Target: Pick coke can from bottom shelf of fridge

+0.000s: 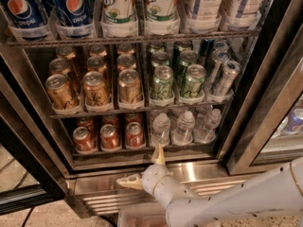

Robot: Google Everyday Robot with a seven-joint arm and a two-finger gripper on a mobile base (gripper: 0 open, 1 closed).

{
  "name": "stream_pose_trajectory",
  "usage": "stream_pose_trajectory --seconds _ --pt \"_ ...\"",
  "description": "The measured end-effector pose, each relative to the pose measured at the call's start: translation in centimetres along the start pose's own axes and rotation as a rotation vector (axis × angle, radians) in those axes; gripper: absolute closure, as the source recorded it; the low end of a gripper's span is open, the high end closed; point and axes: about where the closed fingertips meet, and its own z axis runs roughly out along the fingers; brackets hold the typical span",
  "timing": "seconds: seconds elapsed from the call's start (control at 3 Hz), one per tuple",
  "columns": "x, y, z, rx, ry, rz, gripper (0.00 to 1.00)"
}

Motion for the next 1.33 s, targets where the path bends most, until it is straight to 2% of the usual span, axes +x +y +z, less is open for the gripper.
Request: stream_pose_trajectory --seconds 0.33,0.67,1.0,1.33 --pt "-0.51 -0.18 1.22 0.056 -0.079 0.017 0.21" --pt "-0.51 -0.18 1.23 0.056 -0.079 0.018 0.17" --pt "-0.15 0.31 1.39 0.066 -0.097 0.032 0.18" --pt "-0.06 0.6 2.13 0.104 -0.136 0.05 0.26"
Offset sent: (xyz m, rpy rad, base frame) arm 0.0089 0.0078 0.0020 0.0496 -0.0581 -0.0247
